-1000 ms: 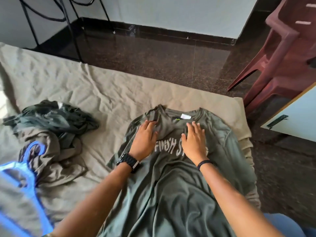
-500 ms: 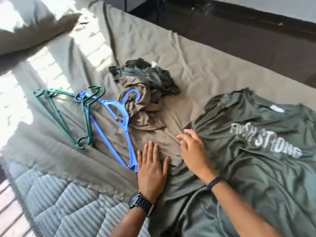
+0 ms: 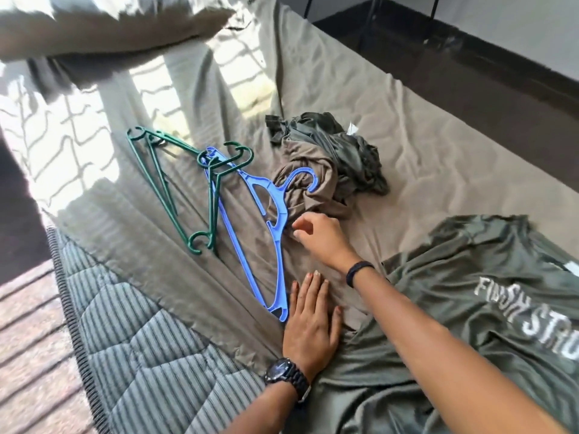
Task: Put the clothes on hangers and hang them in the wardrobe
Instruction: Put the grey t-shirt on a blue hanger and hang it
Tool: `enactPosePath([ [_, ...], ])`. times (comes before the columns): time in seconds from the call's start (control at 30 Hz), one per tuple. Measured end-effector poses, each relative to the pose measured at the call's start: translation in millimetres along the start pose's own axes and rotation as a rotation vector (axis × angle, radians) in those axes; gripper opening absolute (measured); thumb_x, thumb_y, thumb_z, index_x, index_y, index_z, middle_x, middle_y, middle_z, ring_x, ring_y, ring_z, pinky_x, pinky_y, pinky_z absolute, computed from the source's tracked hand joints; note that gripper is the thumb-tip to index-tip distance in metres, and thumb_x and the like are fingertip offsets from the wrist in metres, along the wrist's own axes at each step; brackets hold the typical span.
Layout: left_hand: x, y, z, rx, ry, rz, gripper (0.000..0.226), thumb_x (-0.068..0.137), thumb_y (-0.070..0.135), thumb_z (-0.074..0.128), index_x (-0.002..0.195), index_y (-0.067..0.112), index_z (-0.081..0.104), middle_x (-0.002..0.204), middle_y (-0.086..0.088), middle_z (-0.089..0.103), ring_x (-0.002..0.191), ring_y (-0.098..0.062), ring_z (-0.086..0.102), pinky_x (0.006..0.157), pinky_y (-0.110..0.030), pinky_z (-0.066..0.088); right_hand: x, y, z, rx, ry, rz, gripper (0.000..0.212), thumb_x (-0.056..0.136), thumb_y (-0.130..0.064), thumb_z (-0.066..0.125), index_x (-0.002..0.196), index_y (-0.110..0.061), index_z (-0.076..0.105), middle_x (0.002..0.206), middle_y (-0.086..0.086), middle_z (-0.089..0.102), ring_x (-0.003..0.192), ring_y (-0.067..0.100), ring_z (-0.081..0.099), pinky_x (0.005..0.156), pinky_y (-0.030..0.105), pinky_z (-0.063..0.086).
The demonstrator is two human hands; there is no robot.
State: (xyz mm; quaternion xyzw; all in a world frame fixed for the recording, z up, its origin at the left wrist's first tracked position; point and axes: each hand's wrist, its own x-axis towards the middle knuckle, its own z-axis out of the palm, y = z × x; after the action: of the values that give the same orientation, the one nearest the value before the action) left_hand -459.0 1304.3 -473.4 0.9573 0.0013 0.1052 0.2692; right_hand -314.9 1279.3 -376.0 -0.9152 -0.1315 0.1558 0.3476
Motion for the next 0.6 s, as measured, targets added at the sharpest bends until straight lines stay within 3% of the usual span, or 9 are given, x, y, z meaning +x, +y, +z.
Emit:
enactPosePath([
  [0.17,-8,5,-27,-0.318,0.168,0.091,0.029,0.092,0.012,0.045,0.12,0.018,0.051,0.135,0.002,0.047,0.134,-0.011,0.039,0.113,-0.029,0.03,2,37,-19,0.064,-0.034,0.043,0.015,0.086,-0.011,0.063,0.099,-0.012,0.07,0.099,0.005,0.072,0.087,0.011,0.063,0.085,0.025,0.049],
  [0.23,-9,3,-48,-0.297,0.286,0.076,0.028,0.089,0.013,0.047,0.116,0.022,0.05,0.129,0.003,0.047,0.128,-0.011,0.041,0.11,-0.023,0.027,0,46,-18,0.1,-0.043,0.041,0.013,0.086,-0.012,0.064,0.097,-0.015,0.07,0.097,0.004,0.072,0.083,0.009,0.061,0.079,0.023,0.047],
  [0.33,3,-17,-72,-0.285,0.516,-0.253,0.039,0.081,0.022,0.048,0.119,0.025,0.045,0.128,0.001,0.04,0.125,-0.012,0.036,0.106,-0.021,0.019,-5,44,-8,0.112,-0.02,0.032,0.01,0.087,-0.015,0.063,0.094,-0.015,0.07,0.093,0.003,0.072,0.085,0.013,0.063,0.079,0.023,0.046],
  [0.43,20,-46,-79,-0.532,0.476,-0.667,0.049,0.086,0.007,0.053,0.133,0.012,0.039,0.133,-0.006,0.035,0.129,-0.019,0.034,0.112,-0.031,0.025,-10,26,4,0.055,0.031,0.01,0.014,0.088,-0.019,0.062,0.093,-0.012,0.073,0.093,0.003,0.072,0.089,0.015,0.063,0.083,0.024,0.044],
  [0.53,31,-57,-78,-0.638,0.349,-0.768,0.048,0.093,0.007,0.052,0.139,0.006,0.039,0.136,-0.009,0.042,0.128,-0.022,0.043,0.112,-0.04,0.031,-15,10,23,0.174,-0.081,0.052,0.022,0.091,-0.023,0.061,0.091,-0.004,0.07,0.078,0.007,0.067,0.077,0.022,0.063,0.071,0.027,0.047],
  [0.6,34,-57,-77,-0.627,0.309,-0.79,0.047,0.095,0.015,0.053,0.14,0.008,0.042,0.135,-0.006,0.046,0.125,-0.019,0.046,0.111,-0.044,0.032,-21,5,37,0.259,-0.158,0.089,0.028,0.09,-0.024,0.063,0.086,0.003,0.063,0.066,0.007,0.055,0.062,0.021,0.053,0.059,0.031,0.044],
])
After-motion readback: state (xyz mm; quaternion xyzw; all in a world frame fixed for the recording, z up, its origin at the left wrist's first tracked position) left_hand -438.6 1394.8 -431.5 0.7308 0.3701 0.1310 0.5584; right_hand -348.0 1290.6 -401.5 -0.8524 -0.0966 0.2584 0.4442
